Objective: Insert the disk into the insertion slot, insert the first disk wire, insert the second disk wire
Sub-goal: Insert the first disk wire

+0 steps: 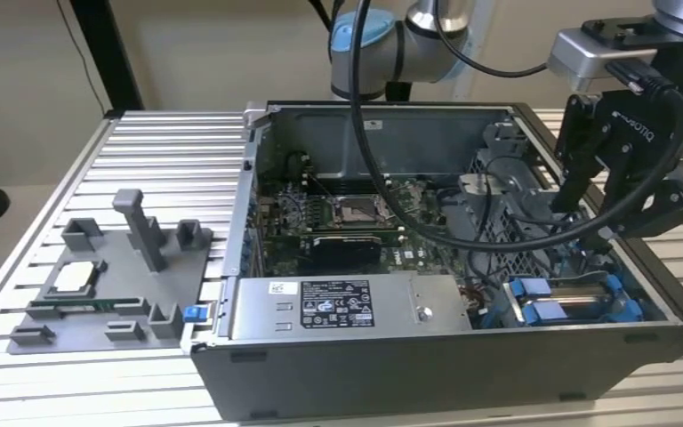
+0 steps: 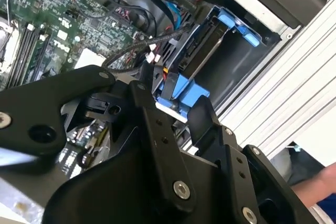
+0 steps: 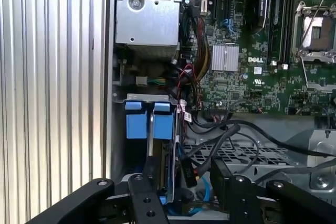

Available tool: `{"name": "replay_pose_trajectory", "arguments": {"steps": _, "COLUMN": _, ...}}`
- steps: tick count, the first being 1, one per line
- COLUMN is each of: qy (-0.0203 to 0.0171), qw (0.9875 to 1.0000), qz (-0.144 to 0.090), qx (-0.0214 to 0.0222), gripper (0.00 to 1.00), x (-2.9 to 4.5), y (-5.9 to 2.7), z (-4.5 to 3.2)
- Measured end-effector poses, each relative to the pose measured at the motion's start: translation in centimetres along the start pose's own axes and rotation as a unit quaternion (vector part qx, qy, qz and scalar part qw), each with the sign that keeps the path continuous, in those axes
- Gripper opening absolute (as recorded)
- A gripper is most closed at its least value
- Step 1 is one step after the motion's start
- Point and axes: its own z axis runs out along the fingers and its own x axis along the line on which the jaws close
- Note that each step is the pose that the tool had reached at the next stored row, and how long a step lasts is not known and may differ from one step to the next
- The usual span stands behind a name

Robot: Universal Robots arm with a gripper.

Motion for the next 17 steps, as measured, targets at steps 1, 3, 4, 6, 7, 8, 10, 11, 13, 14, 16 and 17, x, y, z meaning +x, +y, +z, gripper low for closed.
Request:
{"name": "replay_pose_trajectory", "arguments": {"steps": 1, "qy": 0.0000, "qw": 1.0000, "qz": -0.002, "qx": 0.0000, "gripper": 1.00, "x": 0.00, "y": 0.00, "z": 0.00}}
{"name": "replay_pose_trajectory", "arguments": {"steps": 3, "qy": 0.0000, "qw": 1.0000, "qz": -0.007, "qx": 0.0003, "gripper": 1.00, "x": -0.01, "y": 0.00, "z": 0.00}}
{"name": "replay_pose_trajectory", "arguments": {"steps": 4, "qy": 0.0000, "qw": 1.0000, "qz": -0.009, "qx": 0.0006, "gripper": 1.00, "x": -0.01, "y": 0.00, "z": 0.00}}
{"name": "replay_pose_trajectory", "arguments": {"steps": 6, "qy": 0.0000, "qw": 0.9999, "qz": -0.013, "qx": 0.0012, "gripper": 1.00, "x": -0.01, "y": 0.00, "z": 0.01}}
{"name": "replay_pose_trajectory", "arguments": {"steps": 7, "qy": 0.0001, "qw": 0.9999, "qz": -0.015, "qx": 0.0017, "gripper": 1.00, "x": -0.01, "y": 0.00, "z": 0.01}}
{"name": "replay_pose_trajectory", "arguments": {"steps": 8, "qy": 0.0000, "qw": 0.9999, "qz": -0.016, "qx": 0.0023, "gripper": 1.00, "x": -0.01, "y": 0.00, "z": 0.01}}
{"name": "replay_pose_trajectory", "arguments": {"steps": 10, "qy": 0.0001, "qw": 0.9998, "qz": -0.019, "qx": 0.0043, "gripper": 1.00, "x": -0.01, "y": 0.00, "z": 0.02}}
{"name": "replay_pose_trajectory", "arguments": {"steps": 11, "qy": 0.0002, "qw": 0.9998, "qz": -0.021, "qx": 0.0054, "gripper": 1.00, "x": -0.01, "y": 0.00, "z": 0.02}}
{"name": "replay_pose_trajectory", "arguments": {"steps": 13, "qy": 0.0002, "qw": 0.9996, "qz": -0.026, "qx": 0.0067, "gripper": 1.00, "x": -0.01, "y": 0.00, "z": 0.04}}
{"name": "replay_pose_trajectory", "arguments": {"steps": 14, "qy": 0.0002, "qw": 0.9995, "qz": -0.030, "qx": 0.0073, "gripper": 1.00, "x": -0.01, "y": 0.00, "z": 0.05}}
{"name": "replay_pose_trajectory", "arguments": {"steps": 16, "qy": 0.0002, "qw": 0.9993, "qz": -0.036, "qx": 0.0085, "gripper": 1.00, "x": -0.01, "y": 0.00, "z": 0.07}}
{"name": "replay_pose_trajectory", "arguments": {"steps": 17, "qy": 0.0003, "qw": 0.9992, "qz": -0.038, "qx": 0.0091, "gripper": 1.00, "x": -0.01, "y": 0.00, "z": 0.09}}
